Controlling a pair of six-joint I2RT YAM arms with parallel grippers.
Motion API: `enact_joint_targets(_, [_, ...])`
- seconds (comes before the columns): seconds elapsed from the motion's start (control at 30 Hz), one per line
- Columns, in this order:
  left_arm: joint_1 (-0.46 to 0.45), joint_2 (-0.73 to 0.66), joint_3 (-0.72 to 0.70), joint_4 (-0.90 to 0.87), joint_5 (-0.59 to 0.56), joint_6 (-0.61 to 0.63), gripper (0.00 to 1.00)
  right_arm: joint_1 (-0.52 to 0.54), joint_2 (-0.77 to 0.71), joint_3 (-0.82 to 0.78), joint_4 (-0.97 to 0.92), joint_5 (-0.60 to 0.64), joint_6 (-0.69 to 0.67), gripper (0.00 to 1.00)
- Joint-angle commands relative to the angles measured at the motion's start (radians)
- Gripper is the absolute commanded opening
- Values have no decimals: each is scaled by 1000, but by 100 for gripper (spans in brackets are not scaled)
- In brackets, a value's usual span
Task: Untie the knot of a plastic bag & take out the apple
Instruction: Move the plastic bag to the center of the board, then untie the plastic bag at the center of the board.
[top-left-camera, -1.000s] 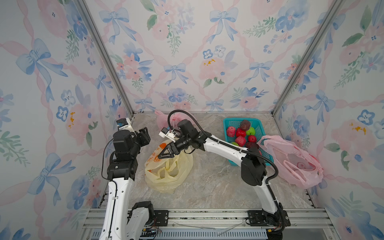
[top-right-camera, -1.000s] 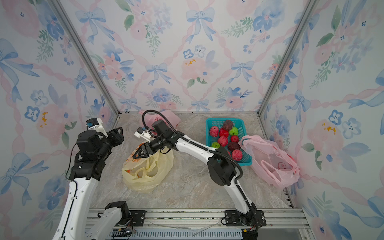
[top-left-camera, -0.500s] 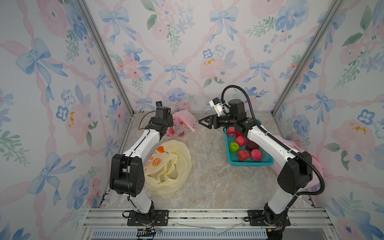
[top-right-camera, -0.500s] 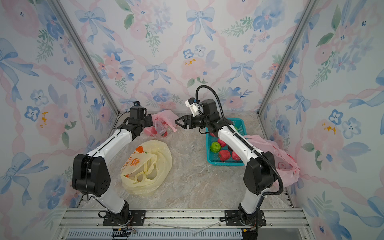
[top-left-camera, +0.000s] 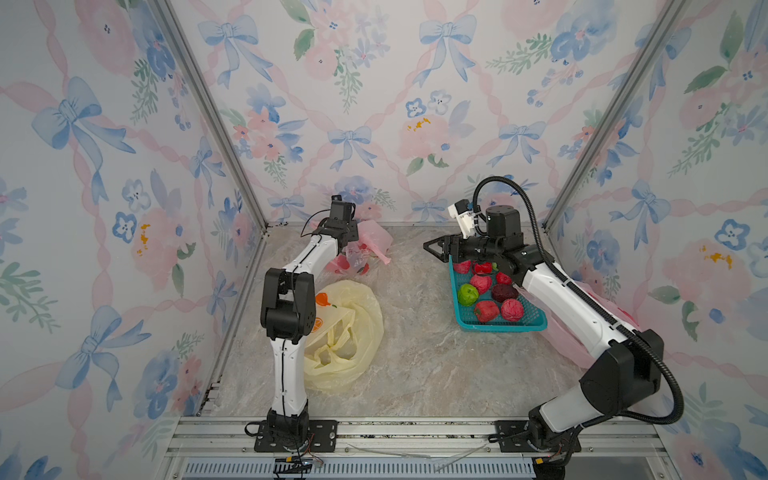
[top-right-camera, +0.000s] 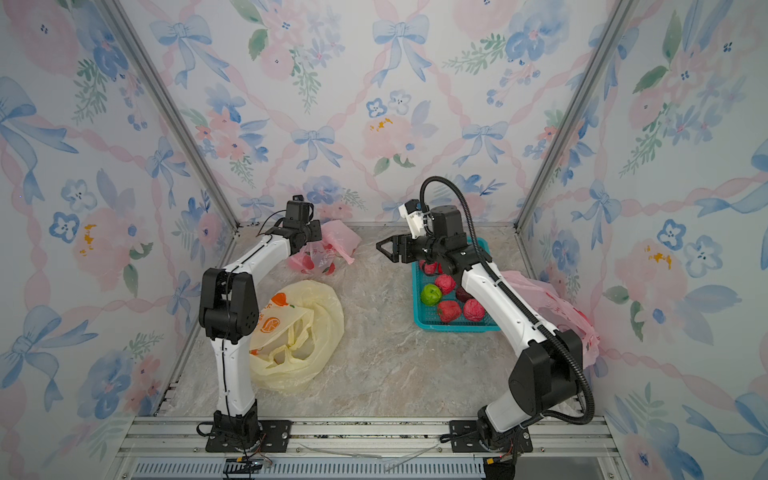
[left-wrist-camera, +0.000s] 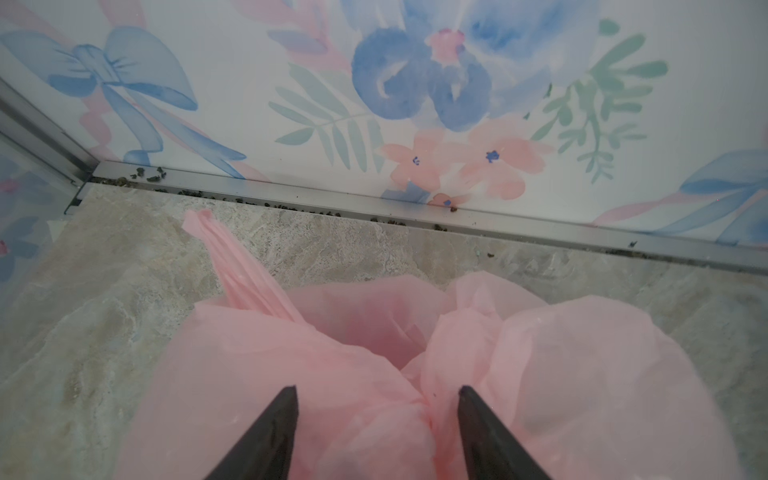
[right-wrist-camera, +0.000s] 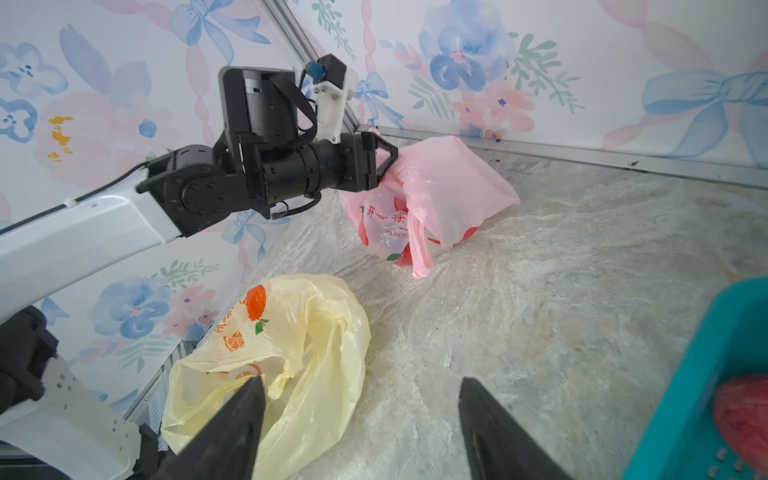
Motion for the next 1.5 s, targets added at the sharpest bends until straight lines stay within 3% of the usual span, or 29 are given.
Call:
enact_joint_targets(0.0, [2,13,2,-53,43,-15,57,-17,-11,-27,4,7,-10,74])
enact_joint_targets(0.07, [2,13,-19,-52,41,-19,49,-20,-14,-33,9,6,-10,74])
enact_joint_targets(0.13, [8,16,-35,-53,79,-10,10,-23,-12,-36,14,6,-5,74])
enact_joint_targets(0.17, [9,11,-45,-52,101,-9,0,-23,-11,-35,12,3,-4,74])
enact_joint_targets(0.37, [-10,-94,-152,-28,208,74,0,-22,-10,-25,-13,1,-19,74])
enact_joint_targets(0.47, [-24,-172,-226,-7,331,131,0,-6,-10,-23,-50,19,-51,74])
enact_joint_targets(0.67, [-61,-342,-415,33,553,209,0,147,29,48,-200,206,-231,74])
enact_joint_targets(0.8, [-85,-399,-514,56,718,200,0,238,100,101,-248,327,-295,74])
enact_joint_targets(0.97, [-116,-442,-617,111,837,204,0,303,229,136,-251,476,-349,73])
enact_joint_targets(1.2, [-116,-449,-674,199,933,163,0,321,358,185,-307,473,-340,66])
enact_joint_targets(1.37, [-119,-442,-668,222,950,144,0,333,400,179,-347,453,-328,57])
enact_joint_targets(1.47, [-117,-447,-665,226,941,142,0,338,392,148,-361,432,-322,34])
